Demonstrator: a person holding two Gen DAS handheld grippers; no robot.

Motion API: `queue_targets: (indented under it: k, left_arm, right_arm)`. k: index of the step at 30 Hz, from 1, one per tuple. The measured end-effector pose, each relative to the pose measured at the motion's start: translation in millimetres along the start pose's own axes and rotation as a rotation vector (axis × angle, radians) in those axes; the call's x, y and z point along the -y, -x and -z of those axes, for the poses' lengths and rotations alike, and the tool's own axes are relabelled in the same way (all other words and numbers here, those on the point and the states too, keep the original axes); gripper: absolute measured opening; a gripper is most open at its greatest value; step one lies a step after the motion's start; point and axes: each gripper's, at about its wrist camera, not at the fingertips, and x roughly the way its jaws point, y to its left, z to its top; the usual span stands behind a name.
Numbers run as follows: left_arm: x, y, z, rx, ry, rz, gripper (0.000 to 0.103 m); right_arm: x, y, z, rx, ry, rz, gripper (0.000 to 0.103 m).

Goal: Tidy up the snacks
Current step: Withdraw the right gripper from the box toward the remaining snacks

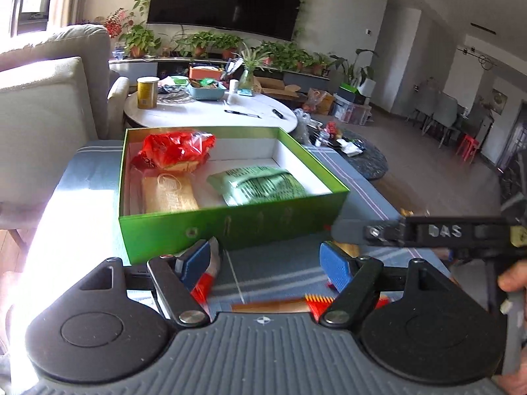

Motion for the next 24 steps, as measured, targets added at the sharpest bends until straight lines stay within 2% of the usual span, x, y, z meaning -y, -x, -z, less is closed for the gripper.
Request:
queue_targets:
  k: [7,15,19,24]
  left_arm:
    - [17.2,25.1,35.5,-0.037,-0.095,0.026,0.071]
    - [11.6,37.7,59.1,-0.089,-0.058,0.075,0.071]
    - [15.6,44.3,65.7,-0.104,-0.069,0.1,0.071]
    - [33.9,46.5,73.5,-0.144,-0.161,0.146,0.071]
  right_arm:
    - [-6.4,9.0,14.2,0.01,-0.045,0.0,0.076]
    - [-17.6,13.4,25.1,-0.002,-0.035,-0.01,0.076]
    - [-20.3,13.1,30.5,-0.016,-0.019,-0.007,0.076]
    - [-18.6,9.1,35.6,-0.032,-0.033,0.004,0.076]
